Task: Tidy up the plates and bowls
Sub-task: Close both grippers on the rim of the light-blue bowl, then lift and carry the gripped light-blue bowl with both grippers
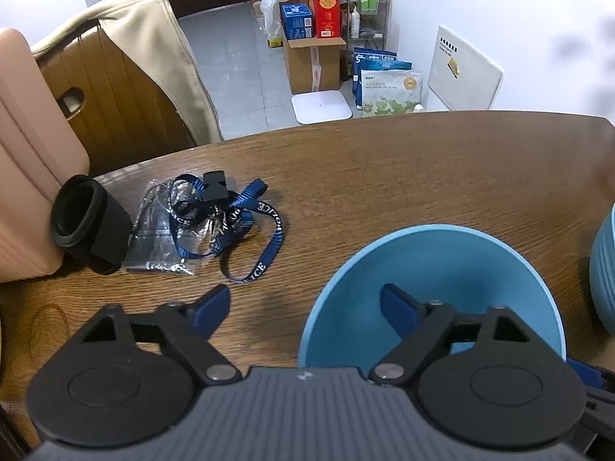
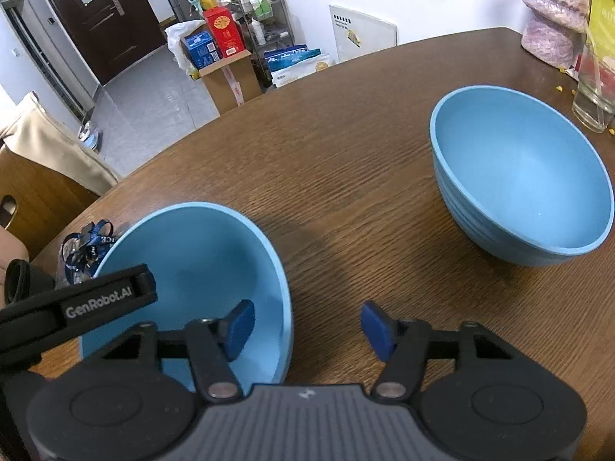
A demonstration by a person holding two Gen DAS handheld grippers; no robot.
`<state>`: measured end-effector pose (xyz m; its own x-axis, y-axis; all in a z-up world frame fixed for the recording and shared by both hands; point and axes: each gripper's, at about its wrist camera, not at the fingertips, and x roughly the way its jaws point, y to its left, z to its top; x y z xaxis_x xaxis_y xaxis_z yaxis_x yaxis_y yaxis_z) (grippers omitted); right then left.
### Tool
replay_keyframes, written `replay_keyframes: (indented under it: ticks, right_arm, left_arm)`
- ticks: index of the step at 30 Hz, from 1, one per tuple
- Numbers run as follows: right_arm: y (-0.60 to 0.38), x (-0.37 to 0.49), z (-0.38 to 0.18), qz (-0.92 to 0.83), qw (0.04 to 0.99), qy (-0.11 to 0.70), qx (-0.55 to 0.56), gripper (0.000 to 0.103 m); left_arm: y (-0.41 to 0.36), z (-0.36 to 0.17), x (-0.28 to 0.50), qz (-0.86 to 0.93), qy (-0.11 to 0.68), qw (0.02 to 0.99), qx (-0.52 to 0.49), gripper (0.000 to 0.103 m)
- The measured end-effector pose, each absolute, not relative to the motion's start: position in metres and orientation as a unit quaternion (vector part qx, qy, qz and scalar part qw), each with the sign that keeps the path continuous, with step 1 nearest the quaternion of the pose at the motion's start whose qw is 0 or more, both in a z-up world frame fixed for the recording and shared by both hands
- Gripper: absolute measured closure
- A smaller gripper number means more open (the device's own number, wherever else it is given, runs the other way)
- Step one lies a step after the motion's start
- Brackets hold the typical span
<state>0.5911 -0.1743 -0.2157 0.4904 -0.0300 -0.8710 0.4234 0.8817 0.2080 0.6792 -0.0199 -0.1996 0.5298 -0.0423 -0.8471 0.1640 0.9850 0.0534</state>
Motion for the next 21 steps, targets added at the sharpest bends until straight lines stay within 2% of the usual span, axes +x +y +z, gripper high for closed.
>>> replay_keyframes:
  ticks: [3,6,7,8,10,12,21]
  right_arm:
    - [-0.1748,0.5934,-0.2176,-0.134,0.837,0.488,0.207,0.054]
    - [-0.1741,0.5947,-0.2203,-0.125,0.834,0.491,0.216,0.070]
    - [-0.1739,0.5953,-0.2218,-0.122,0.833,0.493,0.219,0.078]
    - [-0.1730,0.5963,-0.2234,-0.119,0.832,0.494,0.221,0.081]
    - [-0.1725,0.5962,-0.2253,-0.106,0.832,0.492,0.231,0.091]
    - [-0.1712,0.5964,-0.2253,-0.099,0.833,0.493,0.232,0.095]
    - [-0.1693,0.5922,-0.2234,-0.099,0.841,0.483,0.225,0.095]
  left_arm:
    - [-0.0200,-0.2034,0.6816,-0.061,0.486,0.870,0.062,0.034]
    - [-0.0216,-0.2058,0.6827,-0.071,0.490,0.867,0.057,0.048]
    - [-0.0224,-0.2066,0.6830,-0.076,0.492,0.866,0.055,0.058]
    - [-0.0232,-0.2072,0.6832,-0.080,0.494,0.864,0.053,0.068]
    - [-0.0242,-0.2081,0.6826,-0.088,0.495,0.863,0.051,0.071]
    - [-0.0246,-0.2082,0.6816,-0.091,0.493,0.864,0.050,0.072]
    - [-0.0203,-0.2068,0.6797,-0.098,0.490,0.865,0.043,0.074]
